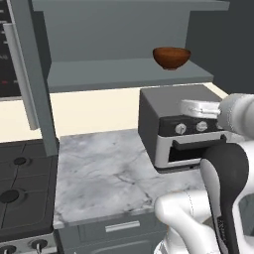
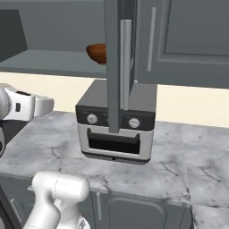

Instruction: Take the smaller bowl and place it next to the appetizer plate on the dining counter , and place the larger bowl next to the plate with cooked food.

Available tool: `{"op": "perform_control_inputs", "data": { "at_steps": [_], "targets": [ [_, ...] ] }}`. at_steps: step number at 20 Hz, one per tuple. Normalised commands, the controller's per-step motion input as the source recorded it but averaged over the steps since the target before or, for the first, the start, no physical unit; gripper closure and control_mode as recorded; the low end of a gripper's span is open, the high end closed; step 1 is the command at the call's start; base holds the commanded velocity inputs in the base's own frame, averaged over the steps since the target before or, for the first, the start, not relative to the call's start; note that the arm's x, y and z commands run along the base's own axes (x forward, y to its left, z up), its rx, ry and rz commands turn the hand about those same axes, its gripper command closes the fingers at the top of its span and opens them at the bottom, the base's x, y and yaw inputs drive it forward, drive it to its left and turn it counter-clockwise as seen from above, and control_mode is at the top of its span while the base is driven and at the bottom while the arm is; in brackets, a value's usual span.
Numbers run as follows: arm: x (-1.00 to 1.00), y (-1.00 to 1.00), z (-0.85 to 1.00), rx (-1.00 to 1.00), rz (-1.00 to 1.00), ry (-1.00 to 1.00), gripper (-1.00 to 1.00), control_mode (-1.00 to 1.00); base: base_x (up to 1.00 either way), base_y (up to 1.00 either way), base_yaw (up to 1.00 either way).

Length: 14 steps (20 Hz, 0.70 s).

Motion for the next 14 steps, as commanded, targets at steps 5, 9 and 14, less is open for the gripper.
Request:
{"op": "perform_control_inputs", "data": {
  "at_steps": [5,9,14],
  "targets": [
    [0.22,0.02,0.25,0.17,-0.36,-0.30,-1.00,-1.00,0.00,0.00,0.00],
    [0.41,0.01,0.43,0.11,-0.49,-0.29,-1.00,-1.00,0.00,0.00,0.00],
    [0.30,0.00,0.49,0.23,-0.43,-0.25,-1.00,-1.00,0.00,0.00,0.00]
  ]
}}
